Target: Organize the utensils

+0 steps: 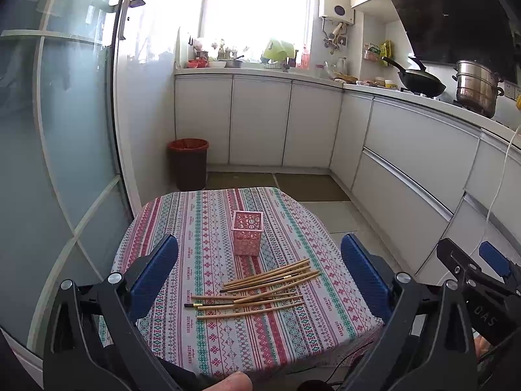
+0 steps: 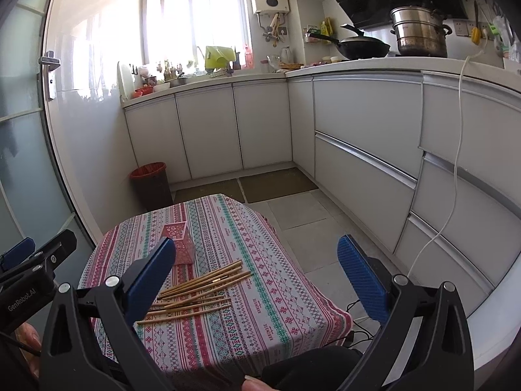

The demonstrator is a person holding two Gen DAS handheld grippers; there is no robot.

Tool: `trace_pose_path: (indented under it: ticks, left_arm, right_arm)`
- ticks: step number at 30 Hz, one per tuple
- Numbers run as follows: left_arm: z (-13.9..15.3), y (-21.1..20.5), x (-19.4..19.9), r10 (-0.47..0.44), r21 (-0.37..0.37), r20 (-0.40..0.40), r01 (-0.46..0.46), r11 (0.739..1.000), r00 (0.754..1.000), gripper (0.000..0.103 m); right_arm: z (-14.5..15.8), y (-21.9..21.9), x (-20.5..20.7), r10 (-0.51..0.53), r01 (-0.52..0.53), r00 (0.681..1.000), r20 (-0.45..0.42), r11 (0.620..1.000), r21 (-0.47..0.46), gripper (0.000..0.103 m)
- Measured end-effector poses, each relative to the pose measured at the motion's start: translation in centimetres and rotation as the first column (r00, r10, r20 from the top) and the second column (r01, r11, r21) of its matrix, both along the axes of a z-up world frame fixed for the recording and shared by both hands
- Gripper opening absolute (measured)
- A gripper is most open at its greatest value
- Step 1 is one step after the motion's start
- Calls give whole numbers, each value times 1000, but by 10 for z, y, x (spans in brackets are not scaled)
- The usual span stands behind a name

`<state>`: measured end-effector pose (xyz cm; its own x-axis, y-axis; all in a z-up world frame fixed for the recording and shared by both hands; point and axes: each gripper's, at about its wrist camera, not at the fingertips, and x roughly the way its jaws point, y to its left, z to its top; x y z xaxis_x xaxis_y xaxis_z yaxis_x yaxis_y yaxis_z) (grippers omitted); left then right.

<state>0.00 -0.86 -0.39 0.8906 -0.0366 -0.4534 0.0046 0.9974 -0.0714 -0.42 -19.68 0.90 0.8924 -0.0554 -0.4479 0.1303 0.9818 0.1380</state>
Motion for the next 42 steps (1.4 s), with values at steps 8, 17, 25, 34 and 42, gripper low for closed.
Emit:
trace_pose_path:
  ticks: [8,17,25,34,42]
  left_arm:
    - [-2,0,2,-6,3,-7,6,1000,1000,96]
    - [-4,1,2,-5,4,-9,5,1000,1000,96]
    - [-4,0,2,-10,3,-7,10,1000,1000,96]
    - [-4,-2,1,-10,3,-8,11,1000,1000,96]
    - [-5,-3,1,-9,4,-9,9,1000,1000,96]
  right_arm:
    - [0,-3,1,7,-7,1000,-7,1000,15,97]
    - [0,-2,3,14,-13,1000,-21,1000,22,97]
    - [-1,-3,5,6,-6,1000,-27,1000,28,97]
    - [-3,-1,7,8,-7,1000,-31,1000,20,97]
    - [-4,-1,7,10,-9,999,-33,1000,25,97]
